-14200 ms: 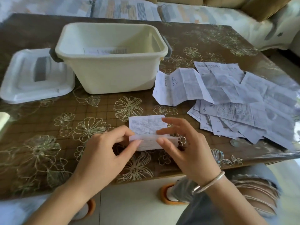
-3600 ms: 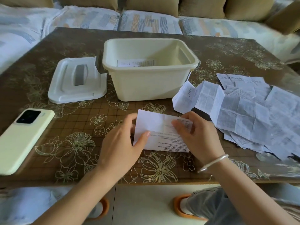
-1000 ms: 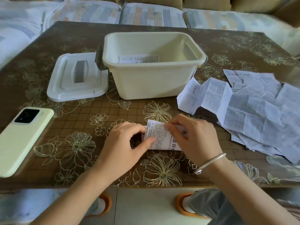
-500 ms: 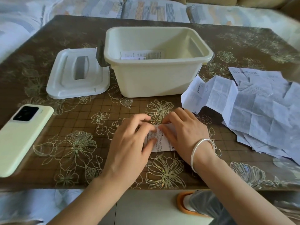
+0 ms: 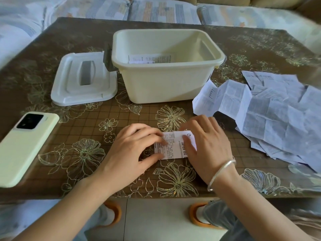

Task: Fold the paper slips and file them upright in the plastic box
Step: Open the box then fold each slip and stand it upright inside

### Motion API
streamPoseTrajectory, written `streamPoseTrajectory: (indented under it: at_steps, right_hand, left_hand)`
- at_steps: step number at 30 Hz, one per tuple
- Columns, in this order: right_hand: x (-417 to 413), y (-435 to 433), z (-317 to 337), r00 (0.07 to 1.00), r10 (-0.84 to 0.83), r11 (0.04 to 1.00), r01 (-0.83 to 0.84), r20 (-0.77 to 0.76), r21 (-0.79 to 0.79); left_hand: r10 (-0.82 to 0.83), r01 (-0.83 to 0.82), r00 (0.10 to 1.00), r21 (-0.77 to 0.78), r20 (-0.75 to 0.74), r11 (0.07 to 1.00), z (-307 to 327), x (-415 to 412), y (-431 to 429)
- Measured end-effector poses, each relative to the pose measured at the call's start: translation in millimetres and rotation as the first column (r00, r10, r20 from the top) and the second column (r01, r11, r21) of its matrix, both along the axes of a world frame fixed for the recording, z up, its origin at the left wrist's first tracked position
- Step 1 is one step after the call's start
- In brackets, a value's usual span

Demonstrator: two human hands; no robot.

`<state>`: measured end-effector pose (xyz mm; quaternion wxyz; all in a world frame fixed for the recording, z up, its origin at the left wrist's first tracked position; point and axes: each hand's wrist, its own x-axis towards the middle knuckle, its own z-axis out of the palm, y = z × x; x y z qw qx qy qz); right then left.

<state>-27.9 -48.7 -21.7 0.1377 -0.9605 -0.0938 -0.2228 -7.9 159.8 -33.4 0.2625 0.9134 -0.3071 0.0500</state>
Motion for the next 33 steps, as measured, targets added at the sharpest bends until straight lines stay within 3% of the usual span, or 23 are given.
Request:
streamPoseTrajectory:
  at_steps: [4, 7, 11, 15, 20, 24, 28, 33]
  right_hand:
    - [-21.0, 5.1, 0.7, 0.985, 0.124, 0.99, -0.115, -0.116, 0.079]
    - [-23.0, 1.0, 0.0, 0.977, 0.069, 0.996, -0.057, -0.203, 0.063]
    - [-23.5, -4.5, 3.7, 0.952, 0.023, 0.987, 0.027, -0.306, 0.159]
    - [-24.9, -6.1, 10.2, 0.926, -0.005, 0.997, 0.034, -0.379, 0.072]
    - [-23.8, 14.6, 11.1, 0.977, 0.084, 0.99, -0.104, -0.197, -0.092]
    - [-12.1, 17.0, 8.0, 0.97, 0.209, 0.971, -0.222, -0.127, -0.092]
    - [-6.9, 7.6, 10.8, 0.912, 0.41, 0.866, -0.398, -0.029, -0.302]
    - [-12.6, 6.0, 8.5, 0.915, 0.399, 0.868, -0.355, 0.062, -0.347]
  left_hand:
    - [-0.032, 0.032, 0.999, -0.005, -0.008, 0.999, 3.8, 3.6, -1.0]
    - [-0.048, 0.048, 0.998, 0.002, -0.043, 0.999, 4.8, 6.1, -0.3]
    - [-0.07, 0.07, 0.994, 0.004, -0.079, 0.998, 4.6, 9.4, 2.8]
    - [-0.111, 0.113, 0.987, 0.003, -0.119, 0.994, 6.5, 16.6, 4.9]
    - [-0.149, 0.154, 0.973, 0.017, -0.179, 0.988, 14.9, 25.2, 6.6]
    - [-0.146, 0.152, 0.978, 0.029, -0.15, 0.988, 11.7, 26.2, 7.8]
    - [-0.158, 0.157, 0.979, -0.014, -0.127, 0.987, 11.4, 25.3, 6.6]
    - [-0.164, 0.164, 0.981, -0.007, -0.102, 0.986, 14.7, 19.1, 5.1]
